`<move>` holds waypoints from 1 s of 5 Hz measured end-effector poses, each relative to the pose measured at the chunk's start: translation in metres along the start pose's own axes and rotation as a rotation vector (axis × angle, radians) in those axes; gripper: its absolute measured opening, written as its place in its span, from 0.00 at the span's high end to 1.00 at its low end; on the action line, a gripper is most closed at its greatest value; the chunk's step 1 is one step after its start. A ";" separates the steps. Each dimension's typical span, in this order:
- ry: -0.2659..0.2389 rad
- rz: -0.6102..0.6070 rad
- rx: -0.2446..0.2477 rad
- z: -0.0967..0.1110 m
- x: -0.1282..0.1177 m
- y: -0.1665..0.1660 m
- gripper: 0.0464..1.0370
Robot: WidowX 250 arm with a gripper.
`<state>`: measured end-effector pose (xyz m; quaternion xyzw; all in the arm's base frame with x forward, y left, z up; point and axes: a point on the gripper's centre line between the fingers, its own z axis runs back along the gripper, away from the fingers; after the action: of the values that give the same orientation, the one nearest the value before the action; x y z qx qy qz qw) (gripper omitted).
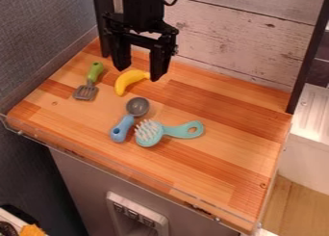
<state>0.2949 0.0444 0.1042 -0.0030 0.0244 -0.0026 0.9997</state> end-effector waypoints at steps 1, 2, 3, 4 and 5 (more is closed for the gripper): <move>0.021 0.097 -0.004 -0.002 0.002 0.010 0.04; 0.004 0.284 -0.008 -0.002 0.011 0.038 0.04; -0.021 0.500 -0.017 -0.003 0.015 0.067 0.04; -0.040 0.678 -0.023 -0.005 0.019 0.086 0.04; -0.062 0.729 -0.026 -0.006 0.032 0.100 0.04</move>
<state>0.3270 0.1442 0.0958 -0.0068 -0.0066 0.3544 0.9351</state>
